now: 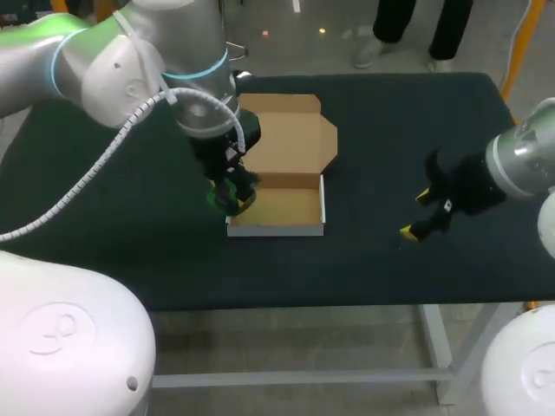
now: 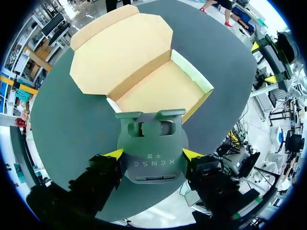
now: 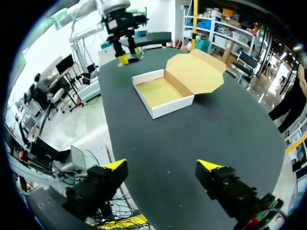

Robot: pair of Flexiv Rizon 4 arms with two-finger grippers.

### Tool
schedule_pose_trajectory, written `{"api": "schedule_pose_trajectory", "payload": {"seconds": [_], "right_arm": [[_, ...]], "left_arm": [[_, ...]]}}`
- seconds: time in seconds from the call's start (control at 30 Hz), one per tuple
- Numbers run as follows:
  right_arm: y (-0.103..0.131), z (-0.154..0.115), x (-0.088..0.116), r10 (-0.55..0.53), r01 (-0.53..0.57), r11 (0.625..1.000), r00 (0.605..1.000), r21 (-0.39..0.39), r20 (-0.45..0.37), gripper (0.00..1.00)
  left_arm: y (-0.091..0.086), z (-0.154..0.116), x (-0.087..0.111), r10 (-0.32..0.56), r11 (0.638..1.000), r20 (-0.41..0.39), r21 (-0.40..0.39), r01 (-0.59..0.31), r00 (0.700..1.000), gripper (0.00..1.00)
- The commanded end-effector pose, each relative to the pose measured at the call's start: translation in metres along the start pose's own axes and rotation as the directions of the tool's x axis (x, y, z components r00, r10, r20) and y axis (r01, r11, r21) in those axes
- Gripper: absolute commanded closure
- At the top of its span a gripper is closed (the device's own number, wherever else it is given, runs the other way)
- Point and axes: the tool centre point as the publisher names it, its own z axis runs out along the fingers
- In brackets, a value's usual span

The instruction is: Assemble the packaging by folding the flat box into shape, placing the metal phone stand inside, and closing the box properly

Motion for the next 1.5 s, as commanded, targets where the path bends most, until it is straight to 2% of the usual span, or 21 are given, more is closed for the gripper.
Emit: {"api": "schedule_pose_trajectory", "payload": {"seconds": [0.03,0.27,0.47,0.83,1.1,1.5], "right_arm": [[-0.001,-0.003,-0.001,-0.001,0.001,1.0,1.0,-0.004,-0.008,0.0],[-0.001,-0.003,-0.001,-0.001,0.001,1.0,1.0,-0.004,-0.008,0.0],[-0.001,-0.003,-0.001,-0.001,0.001,1.0,1.0,-0.004,-0.008,0.0],[-0.001,-0.003,-0.001,-0.001,0.001,1.0,1.0,-0.004,-0.008,0.0],[-0.001,-0.003,-0.001,-0.001,0.001,1.0,1.0,-0.004,-0.008,0.0],[-0.001,-0.003,-0.001,-0.001,0.001,1.0,1.0,-0.004,-0.008,0.0]], "left_arm": [[-0.017,0.012,0.012,0.014,1.0,0.034,-0.02,-0.013,0.999,1.0],[-0.038,0.027,0.023,0.042,0.999,0.044,-0.007,-0.042,0.998,1.0],[-0.06,0.039,0.017,0.043,0.999,0.019,-0.011,-0.042,0.999,1.0],[-0.085,0.058,0.01,0.062,0.998,-0.016,-0.032,-0.062,0.998,1.0],[-0.091,0.076,0.008,0.064,0.997,-0.039,-0.036,-0.065,0.997,1.0],[-0.09,0.103,0.009,0.052,0.997,-0.055,-0.053,-0.055,0.997,1.0]]}}
